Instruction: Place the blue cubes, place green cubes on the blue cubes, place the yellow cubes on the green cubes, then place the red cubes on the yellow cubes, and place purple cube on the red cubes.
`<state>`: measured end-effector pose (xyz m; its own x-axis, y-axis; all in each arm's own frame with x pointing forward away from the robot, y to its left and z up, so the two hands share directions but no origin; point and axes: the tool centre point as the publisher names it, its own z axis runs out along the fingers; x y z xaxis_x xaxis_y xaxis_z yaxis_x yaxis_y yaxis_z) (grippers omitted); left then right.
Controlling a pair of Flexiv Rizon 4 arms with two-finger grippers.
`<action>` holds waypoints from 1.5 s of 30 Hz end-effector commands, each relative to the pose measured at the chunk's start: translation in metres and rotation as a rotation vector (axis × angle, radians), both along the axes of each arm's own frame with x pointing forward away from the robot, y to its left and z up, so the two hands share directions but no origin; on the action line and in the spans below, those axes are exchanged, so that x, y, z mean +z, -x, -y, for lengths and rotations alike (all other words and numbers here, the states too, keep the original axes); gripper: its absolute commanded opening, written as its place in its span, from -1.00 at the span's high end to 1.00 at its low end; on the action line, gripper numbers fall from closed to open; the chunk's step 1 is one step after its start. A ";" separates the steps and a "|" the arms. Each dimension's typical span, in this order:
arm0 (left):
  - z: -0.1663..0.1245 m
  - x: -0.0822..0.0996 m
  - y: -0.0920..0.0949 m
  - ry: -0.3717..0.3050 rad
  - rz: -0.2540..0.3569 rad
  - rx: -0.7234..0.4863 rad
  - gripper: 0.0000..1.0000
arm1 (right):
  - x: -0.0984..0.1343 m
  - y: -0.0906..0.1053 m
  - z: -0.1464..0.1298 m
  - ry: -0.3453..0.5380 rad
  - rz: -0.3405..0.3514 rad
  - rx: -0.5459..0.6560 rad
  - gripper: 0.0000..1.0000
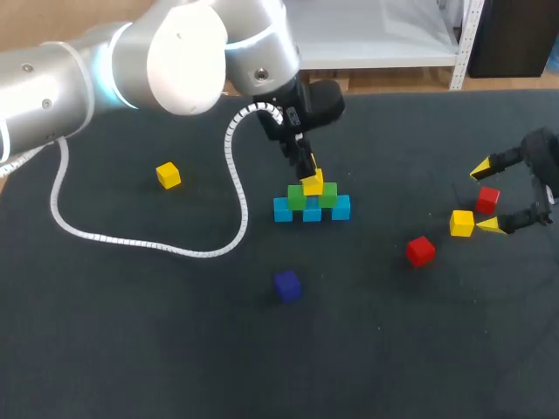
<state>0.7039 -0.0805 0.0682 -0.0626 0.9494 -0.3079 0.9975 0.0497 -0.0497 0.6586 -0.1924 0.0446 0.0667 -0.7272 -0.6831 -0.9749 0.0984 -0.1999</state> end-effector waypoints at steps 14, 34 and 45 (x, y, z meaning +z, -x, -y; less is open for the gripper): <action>0.002 0.000 -0.001 -0.004 -0.006 -0.002 0.43 | -0.001 0.000 0.000 -0.004 0.002 0.001 -1.00; 0.001 -0.002 -0.001 -0.013 -0.010 0.004 0.02 | -0.001 0.000 0.000 -0.004 0.002 0.001 -1.00; -0.002 0.006 -0.002 0.004 -0.006 0.004 -1.00 | -0.001 0.000 0.000 -0.004 0.002 0.001 -1.00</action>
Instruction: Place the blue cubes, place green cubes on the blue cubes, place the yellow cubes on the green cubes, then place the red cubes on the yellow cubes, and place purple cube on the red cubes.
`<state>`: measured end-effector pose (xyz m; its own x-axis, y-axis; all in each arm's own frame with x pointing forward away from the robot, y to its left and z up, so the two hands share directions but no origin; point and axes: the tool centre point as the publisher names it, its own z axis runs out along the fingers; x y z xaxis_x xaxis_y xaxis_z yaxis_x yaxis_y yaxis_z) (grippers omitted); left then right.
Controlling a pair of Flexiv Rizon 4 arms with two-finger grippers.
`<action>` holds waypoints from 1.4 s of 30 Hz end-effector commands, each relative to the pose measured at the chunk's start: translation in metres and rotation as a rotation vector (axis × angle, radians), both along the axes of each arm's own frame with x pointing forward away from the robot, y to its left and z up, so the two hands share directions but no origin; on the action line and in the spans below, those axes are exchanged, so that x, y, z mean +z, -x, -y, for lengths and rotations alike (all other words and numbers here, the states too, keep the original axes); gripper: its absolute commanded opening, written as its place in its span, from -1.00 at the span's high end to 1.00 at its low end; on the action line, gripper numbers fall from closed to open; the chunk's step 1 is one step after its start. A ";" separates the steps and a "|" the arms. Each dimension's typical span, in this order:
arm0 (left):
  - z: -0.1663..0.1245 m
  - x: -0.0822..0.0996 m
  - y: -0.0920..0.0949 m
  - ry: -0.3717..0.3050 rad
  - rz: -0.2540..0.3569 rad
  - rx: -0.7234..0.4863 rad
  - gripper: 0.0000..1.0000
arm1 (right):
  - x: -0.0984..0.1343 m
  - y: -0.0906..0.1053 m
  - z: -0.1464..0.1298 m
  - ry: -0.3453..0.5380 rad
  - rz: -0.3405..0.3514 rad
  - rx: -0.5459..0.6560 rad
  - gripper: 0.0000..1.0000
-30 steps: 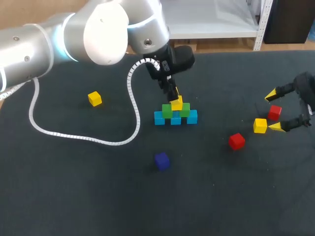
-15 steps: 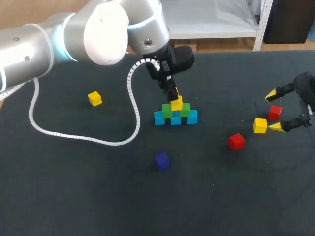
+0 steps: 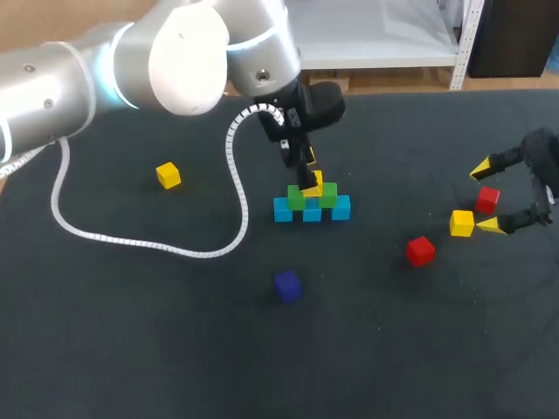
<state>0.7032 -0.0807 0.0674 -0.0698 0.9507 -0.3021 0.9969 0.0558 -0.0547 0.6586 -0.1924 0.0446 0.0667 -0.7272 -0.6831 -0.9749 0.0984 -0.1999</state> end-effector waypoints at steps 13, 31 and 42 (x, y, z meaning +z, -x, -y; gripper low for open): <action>-0.037 0.059 0.000 0.120 0.075 -0.104 -1.00 | -0.001 0.000 0.000 -0.004 0.002 0.001 -1.00; -0.180 0.077 -0.012 0.003 0.103 -0.509 -1.00 | -0.001 0.000 0.000 -0.004 0.002 0.001 -1.00; -0.242 0.052 -0.033 -0.057 0.077 -0.695 -1.00 | -0.001 0.000 0.000 -0.004 0.002 0.001 -1.00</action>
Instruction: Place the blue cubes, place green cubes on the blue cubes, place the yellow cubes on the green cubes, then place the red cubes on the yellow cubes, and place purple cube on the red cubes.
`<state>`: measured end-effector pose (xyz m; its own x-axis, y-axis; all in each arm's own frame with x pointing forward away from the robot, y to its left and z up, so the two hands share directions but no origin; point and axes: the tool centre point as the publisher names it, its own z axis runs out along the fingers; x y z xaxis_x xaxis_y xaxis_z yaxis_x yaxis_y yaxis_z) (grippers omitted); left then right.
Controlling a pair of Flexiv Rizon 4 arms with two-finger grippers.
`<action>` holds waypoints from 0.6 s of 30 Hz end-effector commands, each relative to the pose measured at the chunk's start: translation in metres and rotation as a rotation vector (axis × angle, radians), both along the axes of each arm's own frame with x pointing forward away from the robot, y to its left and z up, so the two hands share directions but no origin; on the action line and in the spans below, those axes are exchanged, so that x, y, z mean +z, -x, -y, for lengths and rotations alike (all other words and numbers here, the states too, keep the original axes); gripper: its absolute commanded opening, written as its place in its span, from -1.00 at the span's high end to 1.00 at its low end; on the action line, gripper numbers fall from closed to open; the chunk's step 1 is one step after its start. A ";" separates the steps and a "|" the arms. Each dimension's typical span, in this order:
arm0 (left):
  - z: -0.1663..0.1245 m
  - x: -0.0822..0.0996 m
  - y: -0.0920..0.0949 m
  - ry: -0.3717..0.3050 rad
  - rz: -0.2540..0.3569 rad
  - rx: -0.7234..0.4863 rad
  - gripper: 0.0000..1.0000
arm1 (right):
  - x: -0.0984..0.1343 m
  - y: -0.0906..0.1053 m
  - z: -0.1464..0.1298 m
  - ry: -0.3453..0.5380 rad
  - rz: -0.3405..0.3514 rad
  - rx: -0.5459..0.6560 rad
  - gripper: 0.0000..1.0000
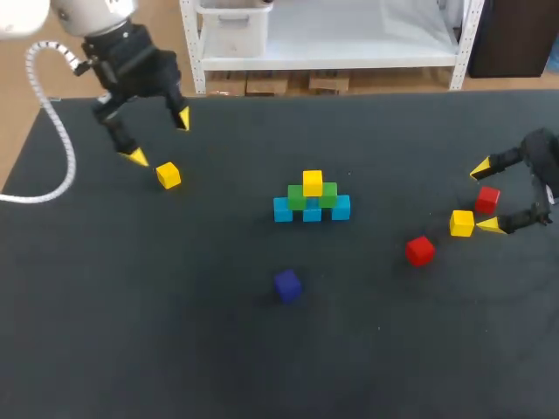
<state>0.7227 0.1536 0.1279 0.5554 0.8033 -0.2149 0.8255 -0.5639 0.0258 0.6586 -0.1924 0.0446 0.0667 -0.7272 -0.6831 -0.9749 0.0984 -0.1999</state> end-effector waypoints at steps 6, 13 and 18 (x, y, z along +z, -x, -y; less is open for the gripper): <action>-0.022 -0.026 -0.023 -0.016 -0.035 -0.072 -1.00 | -0.001 0.000 0.000 -0.004 0.002 0.001 -1.00; -0.029 -0.041 -0.033 -0.018 -0.021 -0.167 -1.00 | -0.001 0.000 0.000 -0.004 0.002 0.001 -1.00; -0.030 -0.050 -0.046 -0.005 -0.019 -0.188 -1.00 | -0.001 0.000 0.000 -0.004 0.002 0.001 -1.00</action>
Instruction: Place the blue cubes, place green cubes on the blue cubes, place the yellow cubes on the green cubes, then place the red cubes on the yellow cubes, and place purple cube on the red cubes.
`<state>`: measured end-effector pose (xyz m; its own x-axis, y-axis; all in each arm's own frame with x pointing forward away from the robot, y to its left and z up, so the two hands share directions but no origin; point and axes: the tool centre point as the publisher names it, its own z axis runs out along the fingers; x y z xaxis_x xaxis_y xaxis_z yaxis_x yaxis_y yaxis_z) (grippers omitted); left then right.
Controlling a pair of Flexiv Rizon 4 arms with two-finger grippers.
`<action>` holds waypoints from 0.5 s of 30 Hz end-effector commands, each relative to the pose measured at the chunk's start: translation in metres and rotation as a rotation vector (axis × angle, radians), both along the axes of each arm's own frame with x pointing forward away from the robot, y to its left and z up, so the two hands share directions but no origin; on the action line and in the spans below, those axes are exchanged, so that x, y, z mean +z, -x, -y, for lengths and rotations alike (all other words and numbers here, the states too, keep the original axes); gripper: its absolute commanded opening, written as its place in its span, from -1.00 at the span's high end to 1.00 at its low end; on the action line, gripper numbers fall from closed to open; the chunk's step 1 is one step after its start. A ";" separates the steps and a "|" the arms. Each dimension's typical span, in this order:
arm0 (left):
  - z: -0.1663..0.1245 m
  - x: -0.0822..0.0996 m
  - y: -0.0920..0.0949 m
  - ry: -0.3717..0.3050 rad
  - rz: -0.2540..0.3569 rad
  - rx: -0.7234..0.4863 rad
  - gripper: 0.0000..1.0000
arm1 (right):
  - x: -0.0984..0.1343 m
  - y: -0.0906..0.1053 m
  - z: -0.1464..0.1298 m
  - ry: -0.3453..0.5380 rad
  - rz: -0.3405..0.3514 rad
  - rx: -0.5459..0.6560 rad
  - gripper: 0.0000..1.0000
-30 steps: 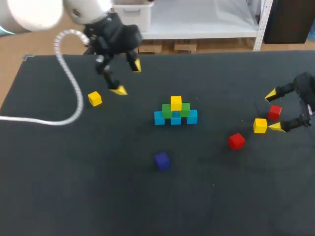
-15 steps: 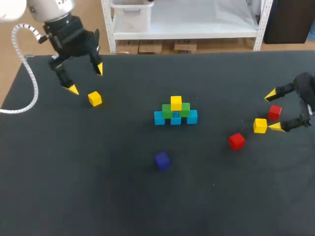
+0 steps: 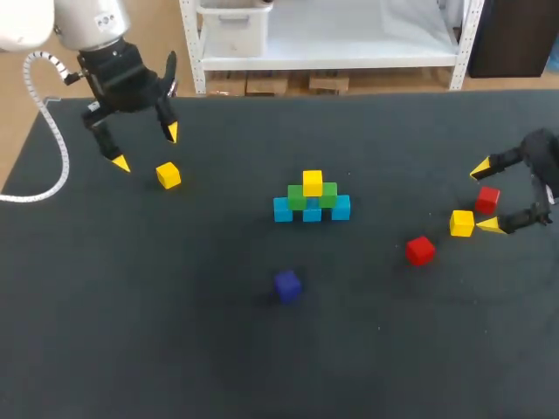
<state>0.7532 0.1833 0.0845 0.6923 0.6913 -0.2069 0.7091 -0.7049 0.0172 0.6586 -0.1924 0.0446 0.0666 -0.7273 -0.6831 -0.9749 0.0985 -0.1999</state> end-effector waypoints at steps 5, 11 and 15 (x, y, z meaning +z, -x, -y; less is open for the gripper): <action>0.002 -0.016 -0.030 0.021 -0.020 -0.012 -1.00 | -0.001 0.000 0.000 -0.004 0.002 0.001 -1.00; 0.006 -0.026 -0.044 0.018 -0.007 -0.071 -1.00 | -0.001 0.000 0.000 -0.004 0.002 0.001 -1.00; 0.012 -0.036 -0.050 0.020 -0.010 -0.098 -1.00 | -0.001 0.000 0.000 -0.004 0.002 0.001 -1.00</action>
<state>0.7896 0.1750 0.0545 0.7555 0.6192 -0.2139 0.6420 -0.7648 0.0538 0.6586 -0.1924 0.0446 0.0666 -0.7273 -0.6831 -0.9749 0.0984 -0.1999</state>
